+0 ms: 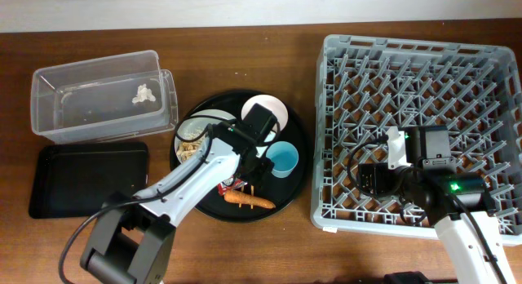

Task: Sort waste into correct bins and load items into the dishwasher rack
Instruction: 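Grasp the red snack wrapper with the left gripper and drop it in the bin, then hand the light-blue cup from left to right gripper, place in rack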

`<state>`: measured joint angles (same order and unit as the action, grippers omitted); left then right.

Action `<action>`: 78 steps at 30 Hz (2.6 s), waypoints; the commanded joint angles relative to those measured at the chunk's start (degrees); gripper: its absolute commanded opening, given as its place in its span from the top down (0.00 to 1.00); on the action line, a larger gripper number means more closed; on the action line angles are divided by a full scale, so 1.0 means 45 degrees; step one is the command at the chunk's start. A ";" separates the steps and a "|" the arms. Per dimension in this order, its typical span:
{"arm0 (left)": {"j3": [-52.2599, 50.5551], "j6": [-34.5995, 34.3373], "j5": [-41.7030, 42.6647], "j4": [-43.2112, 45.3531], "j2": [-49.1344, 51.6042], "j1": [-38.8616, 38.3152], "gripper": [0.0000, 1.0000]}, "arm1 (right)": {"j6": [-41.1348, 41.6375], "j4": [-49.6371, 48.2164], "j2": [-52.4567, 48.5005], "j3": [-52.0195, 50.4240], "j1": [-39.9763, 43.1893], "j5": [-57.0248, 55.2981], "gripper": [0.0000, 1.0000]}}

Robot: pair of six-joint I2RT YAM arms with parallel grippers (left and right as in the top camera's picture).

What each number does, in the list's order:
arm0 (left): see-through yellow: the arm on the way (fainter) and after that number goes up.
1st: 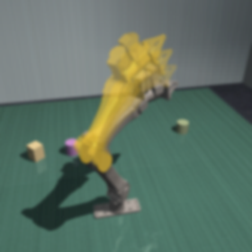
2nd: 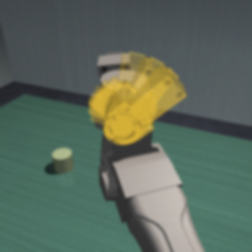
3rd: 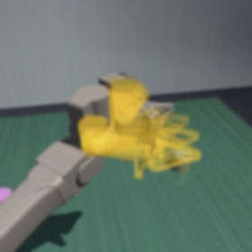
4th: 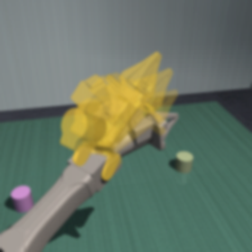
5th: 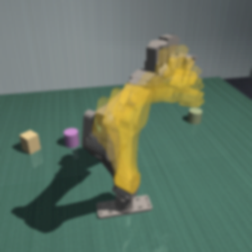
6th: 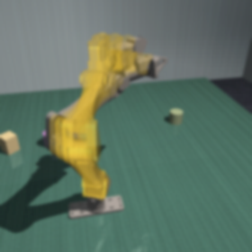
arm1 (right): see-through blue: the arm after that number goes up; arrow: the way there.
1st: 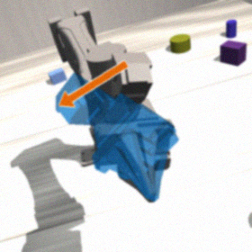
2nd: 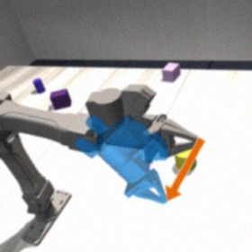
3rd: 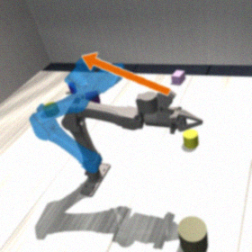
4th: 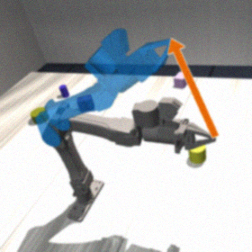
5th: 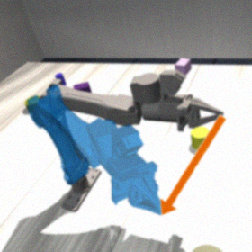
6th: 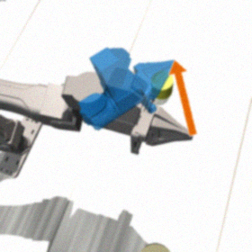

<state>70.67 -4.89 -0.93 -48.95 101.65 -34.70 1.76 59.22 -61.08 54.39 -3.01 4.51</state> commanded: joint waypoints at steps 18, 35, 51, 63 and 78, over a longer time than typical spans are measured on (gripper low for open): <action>-0.2040 -0.0986 -0.0471 0.1817 0.0466 0.0413 0.95 | 0.0146 0.0029 0.0039 0.0253 -0.0083 -0.0005 0.02; 0.0117 -0.0991 -0.1379 0.3585 -0.3521 0.6985 1.00 | 0.0146 -0.0010 0.0039 0.0253 -0.0083 -0.0005 0.02; 0.0160 -0.0418 0.3075 0.3993 -0.2909 0.5867 0.48 | 0.0146 0.0010 0.0039 0.0253 -0.0078 -0.0015 0.02; 0.0160 -0.0423 0.3599 0.2244 0.0806 0.0432 0.60 | 0.0146 0.0034 0.0034 0.0253 -0.0078 -0.0015 0.02; 0.0165 -0.0457 1.7413 0.5406 -0.1185 0.5100 1.00 | -0.3507 -0.4289 -0.1957 0.0253 -0.0073 1.2308 0.02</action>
<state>71.13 -7.11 63.59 -25.76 97.60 -11.29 -6.13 42.98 -69.12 55.02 -3.07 37.01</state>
